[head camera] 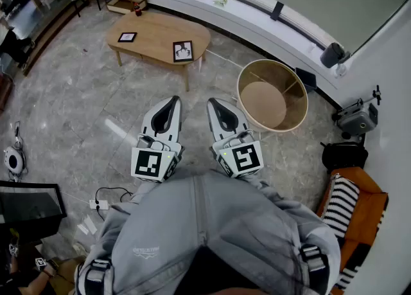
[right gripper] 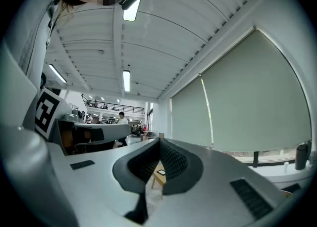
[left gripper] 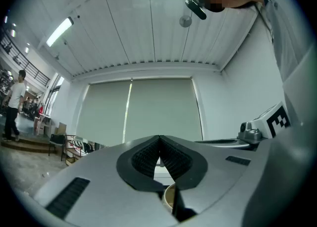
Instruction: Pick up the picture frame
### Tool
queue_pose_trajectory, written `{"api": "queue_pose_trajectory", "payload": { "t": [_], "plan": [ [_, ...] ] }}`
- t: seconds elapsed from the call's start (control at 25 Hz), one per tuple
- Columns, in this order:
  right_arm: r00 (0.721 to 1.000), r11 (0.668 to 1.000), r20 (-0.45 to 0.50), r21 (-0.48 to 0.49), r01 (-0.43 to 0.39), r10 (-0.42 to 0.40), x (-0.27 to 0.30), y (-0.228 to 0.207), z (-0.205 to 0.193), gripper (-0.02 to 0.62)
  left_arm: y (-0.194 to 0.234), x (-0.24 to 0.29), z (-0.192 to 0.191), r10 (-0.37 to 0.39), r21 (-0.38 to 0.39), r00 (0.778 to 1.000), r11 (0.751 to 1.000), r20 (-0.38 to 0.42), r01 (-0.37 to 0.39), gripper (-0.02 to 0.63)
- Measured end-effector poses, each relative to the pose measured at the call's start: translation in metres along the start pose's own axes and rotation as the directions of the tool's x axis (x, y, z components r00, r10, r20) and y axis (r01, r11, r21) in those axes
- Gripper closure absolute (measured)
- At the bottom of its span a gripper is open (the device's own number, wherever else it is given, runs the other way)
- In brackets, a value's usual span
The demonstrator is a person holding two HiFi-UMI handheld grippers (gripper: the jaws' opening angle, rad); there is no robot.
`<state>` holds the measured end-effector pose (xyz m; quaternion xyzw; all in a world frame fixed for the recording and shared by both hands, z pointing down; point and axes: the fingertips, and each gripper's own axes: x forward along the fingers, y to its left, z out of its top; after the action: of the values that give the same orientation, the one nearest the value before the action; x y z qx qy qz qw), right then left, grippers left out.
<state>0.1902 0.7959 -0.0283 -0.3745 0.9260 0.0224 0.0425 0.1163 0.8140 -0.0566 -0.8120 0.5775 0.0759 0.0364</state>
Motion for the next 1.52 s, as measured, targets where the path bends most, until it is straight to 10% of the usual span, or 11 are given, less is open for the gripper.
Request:
{"api": "queue_pose_trajectory", "payload": {
  "t": [0.72,1.52],
  "plan": [
    [1.0,0.996,-0.001,0.085,0.001,0.0,0.04,-0.058,-0.028,0.563,0.019,0.056,-0.035,0.03,0.02,0.998,0.999,-0.053,-0.029,0.588],
    [0.993,0.979,-0.027,0.169,0.115,-0.112,0.323,-0.168,-0.084,0.563,0.252,0.272,-0.084,-0.058,-0.009,0.995,0.998,-0.077,0.058,0.588]
  ]
}}
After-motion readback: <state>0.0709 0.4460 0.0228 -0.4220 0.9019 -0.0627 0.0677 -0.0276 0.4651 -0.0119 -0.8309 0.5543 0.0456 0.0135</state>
